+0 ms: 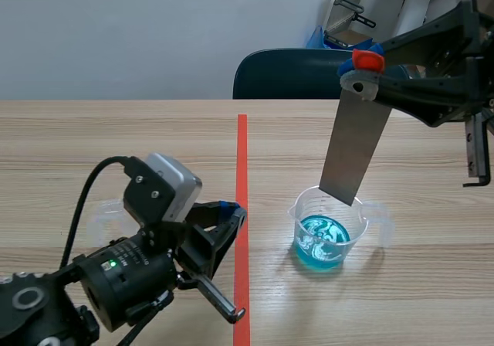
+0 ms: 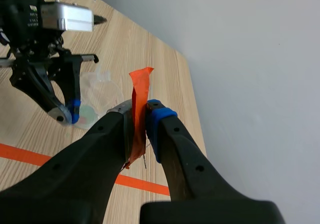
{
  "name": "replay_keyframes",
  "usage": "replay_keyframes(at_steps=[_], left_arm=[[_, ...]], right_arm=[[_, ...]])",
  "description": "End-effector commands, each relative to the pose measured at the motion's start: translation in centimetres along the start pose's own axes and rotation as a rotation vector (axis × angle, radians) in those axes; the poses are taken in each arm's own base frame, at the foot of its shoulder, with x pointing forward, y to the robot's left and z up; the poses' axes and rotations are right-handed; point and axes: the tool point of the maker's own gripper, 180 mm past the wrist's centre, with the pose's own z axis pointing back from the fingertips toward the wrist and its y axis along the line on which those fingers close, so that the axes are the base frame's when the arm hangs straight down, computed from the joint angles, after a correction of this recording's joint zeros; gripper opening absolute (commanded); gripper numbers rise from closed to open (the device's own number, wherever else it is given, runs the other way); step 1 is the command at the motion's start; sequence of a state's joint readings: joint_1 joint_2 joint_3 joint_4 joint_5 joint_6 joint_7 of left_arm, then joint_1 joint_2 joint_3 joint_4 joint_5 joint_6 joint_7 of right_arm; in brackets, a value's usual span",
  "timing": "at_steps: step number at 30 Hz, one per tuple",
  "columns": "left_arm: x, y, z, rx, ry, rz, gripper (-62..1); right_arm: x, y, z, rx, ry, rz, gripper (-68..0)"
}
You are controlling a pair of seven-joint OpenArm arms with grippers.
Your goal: Do the redox reaction experiment
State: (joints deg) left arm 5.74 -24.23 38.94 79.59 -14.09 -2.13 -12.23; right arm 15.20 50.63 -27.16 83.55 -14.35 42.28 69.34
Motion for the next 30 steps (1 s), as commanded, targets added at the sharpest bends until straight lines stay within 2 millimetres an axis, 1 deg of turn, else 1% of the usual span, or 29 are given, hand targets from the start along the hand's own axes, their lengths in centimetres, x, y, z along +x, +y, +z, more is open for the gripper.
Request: replay_keyframes(at_steps=[1, 4, 11, 17, 23, 30], left_arm=[[1.2, -0.7, -1.0, -0.018, -0.045, 0.011, -57.0], [1.2, -1.3, -2.4, -0.039, -0.058, 0.012, -58.2], [2.0, -2.6, -5.4, -0.077, -0.085, 0.014, -58.2], [2.1, -2.5, -7.3, -0.070, -0.090, 0.020, -58.2], [1.5, -2.3, -8.5, -0.058, -0.079, 0.030, -58.2], [1.7, -2.3, -8.6, -0.056, -0.096, 0.033, -58.2]], right_arm=[[1.0, -0.9, 0.1, -0.011, -0.025, 0.023, -66.7], [1.0, -0.9, 0.1, -0.011, -0.025, 0.023, -66.7], [1.0, -0.9, 0.1, -0.011, -0.025, 0.023, -66.7], [1.0, -0.9, 0.1, -0.011, -0.025, 0.023, -66.7], [1.0, -0.9, 0.1, -0.011, -0.024, 0.023, -66.7], [1.0, -0.9, 0.1, -0.011, -0.024, 0.023, -66.7]])
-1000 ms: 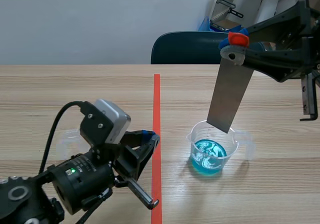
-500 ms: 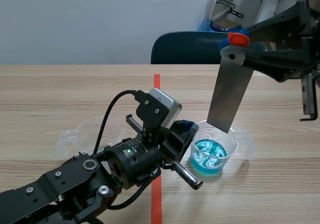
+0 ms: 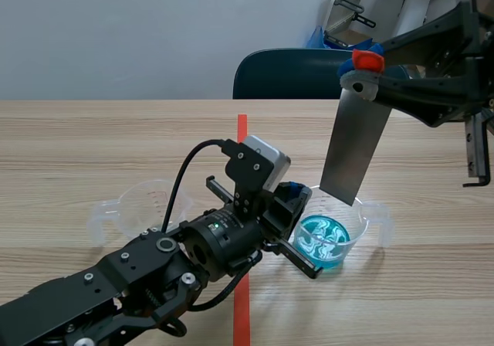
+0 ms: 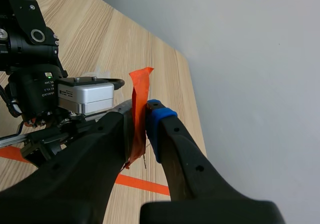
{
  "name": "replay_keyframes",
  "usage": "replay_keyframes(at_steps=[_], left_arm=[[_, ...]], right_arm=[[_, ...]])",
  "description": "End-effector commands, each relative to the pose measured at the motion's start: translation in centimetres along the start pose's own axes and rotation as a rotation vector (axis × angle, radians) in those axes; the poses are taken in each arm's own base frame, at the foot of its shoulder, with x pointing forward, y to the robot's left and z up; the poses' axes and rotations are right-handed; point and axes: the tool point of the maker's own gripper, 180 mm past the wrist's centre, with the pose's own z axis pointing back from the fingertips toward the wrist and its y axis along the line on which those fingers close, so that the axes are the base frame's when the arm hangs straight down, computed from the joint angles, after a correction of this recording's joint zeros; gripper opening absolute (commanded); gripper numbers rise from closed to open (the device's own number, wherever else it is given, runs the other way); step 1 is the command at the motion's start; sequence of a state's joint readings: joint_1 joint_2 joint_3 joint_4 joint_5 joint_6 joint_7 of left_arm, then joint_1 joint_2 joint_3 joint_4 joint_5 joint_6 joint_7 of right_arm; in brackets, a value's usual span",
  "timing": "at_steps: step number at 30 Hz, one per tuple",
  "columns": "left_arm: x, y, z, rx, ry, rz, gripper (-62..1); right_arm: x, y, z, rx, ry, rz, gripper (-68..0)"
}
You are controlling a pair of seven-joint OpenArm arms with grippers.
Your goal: Do the redox reaction experiment
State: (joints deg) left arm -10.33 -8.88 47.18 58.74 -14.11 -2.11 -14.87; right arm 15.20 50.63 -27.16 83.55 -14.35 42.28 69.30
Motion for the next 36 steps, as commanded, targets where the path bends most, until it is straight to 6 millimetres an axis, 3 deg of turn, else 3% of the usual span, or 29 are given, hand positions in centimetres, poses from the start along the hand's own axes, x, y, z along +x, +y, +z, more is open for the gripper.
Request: replay_keyframes(at_steps=[1, 12, 17, 24, 36], left_arm=[[1.6, -0.2, -0.4, -0.005, -0.048, 0.005, -58.2], [1.3, -0.2, -0.2, -0.003, -0.043, 0.008, -58.2], [1.2, 0.6, 1.6, 0.051, -0.038, 0.015, -58.2], [1.9, 2.4, 6.7, 0.129, -0.008, 0.044, -58.2], [2.5, 2.7, 18.2, 0.244, 0.119, 0.040, -58.2]], right_arm=[[1.1, -0.9, 0.1, -0.011, -0.025, 0.023, -66.7], [1.1, -0.9, 0.1, -0.011, -0.025, 0.023, -66.7], [1.1, -0.9, 0.1, -0.011, -0.025, 0.023, -66.7], [1.1, -0.9, 0.1, -0.011, -0.025, 0.023, -66.7], [0.9, -1.7, 0.1, -0.051, -0.017, 0.005, -66.7]])
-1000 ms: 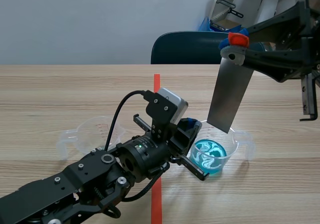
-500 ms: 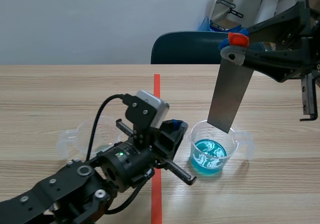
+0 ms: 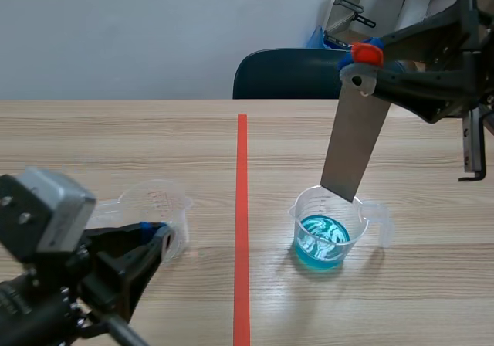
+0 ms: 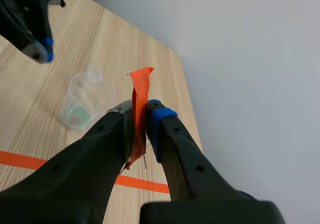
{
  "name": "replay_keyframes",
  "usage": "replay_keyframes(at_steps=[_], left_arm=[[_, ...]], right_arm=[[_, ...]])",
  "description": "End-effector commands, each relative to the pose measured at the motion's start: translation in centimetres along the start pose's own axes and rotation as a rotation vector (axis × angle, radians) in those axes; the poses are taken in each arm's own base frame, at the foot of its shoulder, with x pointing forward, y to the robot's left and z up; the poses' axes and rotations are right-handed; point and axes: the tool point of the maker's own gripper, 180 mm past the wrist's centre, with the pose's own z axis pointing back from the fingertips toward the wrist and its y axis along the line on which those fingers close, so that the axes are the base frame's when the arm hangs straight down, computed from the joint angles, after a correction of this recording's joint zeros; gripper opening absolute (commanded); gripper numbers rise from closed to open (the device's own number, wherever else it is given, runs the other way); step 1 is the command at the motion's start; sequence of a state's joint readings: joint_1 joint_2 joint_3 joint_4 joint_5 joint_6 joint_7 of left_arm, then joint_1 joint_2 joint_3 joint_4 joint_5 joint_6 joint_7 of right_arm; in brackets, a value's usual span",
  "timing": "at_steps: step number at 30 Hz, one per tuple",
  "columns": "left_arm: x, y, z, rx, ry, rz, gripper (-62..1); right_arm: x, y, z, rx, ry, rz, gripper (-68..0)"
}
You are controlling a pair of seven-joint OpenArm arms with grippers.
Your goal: Do the redox reaction experiment
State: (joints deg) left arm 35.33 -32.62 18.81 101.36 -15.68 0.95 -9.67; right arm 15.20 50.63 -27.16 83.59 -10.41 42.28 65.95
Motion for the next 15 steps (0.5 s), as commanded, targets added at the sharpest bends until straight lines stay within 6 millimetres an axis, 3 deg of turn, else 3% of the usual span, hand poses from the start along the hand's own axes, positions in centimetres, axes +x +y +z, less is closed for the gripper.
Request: replay_keyframes(at_steps=[1, 9, 15], left_arm=[[0.3, 0.0, 1.0, 0.017, -0.008, 0.020, -58.2], [2.0, 1.9, 6.3, 0.126, 0.008, 0.019, -58.2], [3.1, 3.0, 8.5, 0.192, 0.021, 0.043, -58.2]], right_arm=[[1.1, -0.9, 0.1, -0.008, -0.027, 0.024, -66.7], [0.9, -1.1, 0.1, -0.020, -0.014, 0.017, -66.7], [0.7, -1.6, 0.1, -0.046, -0.006, 0.003, -66.7]])
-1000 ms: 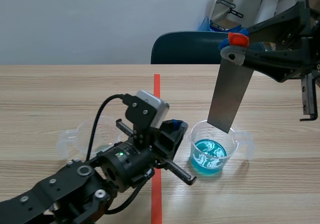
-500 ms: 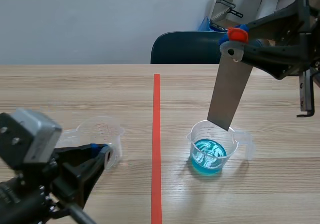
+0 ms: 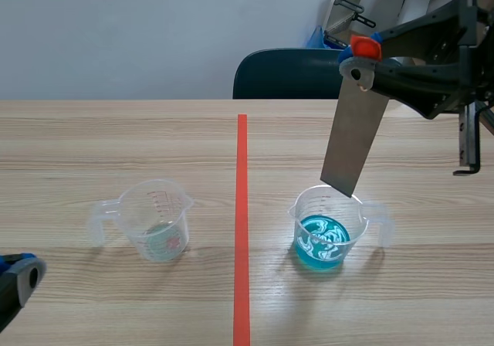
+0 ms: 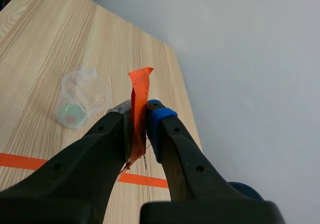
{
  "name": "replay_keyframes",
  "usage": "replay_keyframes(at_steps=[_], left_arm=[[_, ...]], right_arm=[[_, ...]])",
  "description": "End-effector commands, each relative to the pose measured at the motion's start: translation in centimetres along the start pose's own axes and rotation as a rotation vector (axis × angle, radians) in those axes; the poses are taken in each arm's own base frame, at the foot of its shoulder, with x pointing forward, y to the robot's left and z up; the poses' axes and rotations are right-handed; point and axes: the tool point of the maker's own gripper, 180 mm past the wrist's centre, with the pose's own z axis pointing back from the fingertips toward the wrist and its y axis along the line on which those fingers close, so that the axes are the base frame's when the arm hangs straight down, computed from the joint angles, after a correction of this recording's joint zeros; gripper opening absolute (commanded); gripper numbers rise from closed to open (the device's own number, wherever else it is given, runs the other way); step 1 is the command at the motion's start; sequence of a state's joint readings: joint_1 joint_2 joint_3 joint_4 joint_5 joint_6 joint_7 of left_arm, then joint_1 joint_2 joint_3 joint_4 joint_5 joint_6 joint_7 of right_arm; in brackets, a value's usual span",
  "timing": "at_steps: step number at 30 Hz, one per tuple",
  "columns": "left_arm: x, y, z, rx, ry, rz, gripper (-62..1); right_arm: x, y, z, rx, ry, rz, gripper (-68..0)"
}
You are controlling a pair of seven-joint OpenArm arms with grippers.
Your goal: Do the redox reaction experiment
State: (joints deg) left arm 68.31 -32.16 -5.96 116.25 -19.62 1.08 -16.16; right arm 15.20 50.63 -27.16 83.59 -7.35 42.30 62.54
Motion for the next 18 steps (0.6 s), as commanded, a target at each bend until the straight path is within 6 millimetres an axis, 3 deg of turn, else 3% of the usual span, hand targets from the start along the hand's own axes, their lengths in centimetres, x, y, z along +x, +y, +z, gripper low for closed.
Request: replay_keyframes(at_steps=[1, 8, 13, 18], left_arm=[[0.9, 0.3, 0.0, 0.029, -0.036, 0.015, -58.2], [1.3, 1.7, 0.5, 0.087, -0.040, 0.000, -55.8], [1.7, 1.9, 0.5, 0.099, -0.065, 0.007, -42.0], [1.9, 2.5, 0.6, 0.130, -0.074, 0.031, -15.3]], right_arm=[[1.1, -1.0, 0.1, -0.015, -0.025, 0.019, -66.7], [0.8, -1.3, 0.1, -0.031, -0.010, 0.010, -66.7], [0.8, -1.3, 0.1, -0.032, -0.012, 0.009, -66.7], [0.8, -1.3, 0.1, -0.032, -0.012, 0.009, -66.7]])
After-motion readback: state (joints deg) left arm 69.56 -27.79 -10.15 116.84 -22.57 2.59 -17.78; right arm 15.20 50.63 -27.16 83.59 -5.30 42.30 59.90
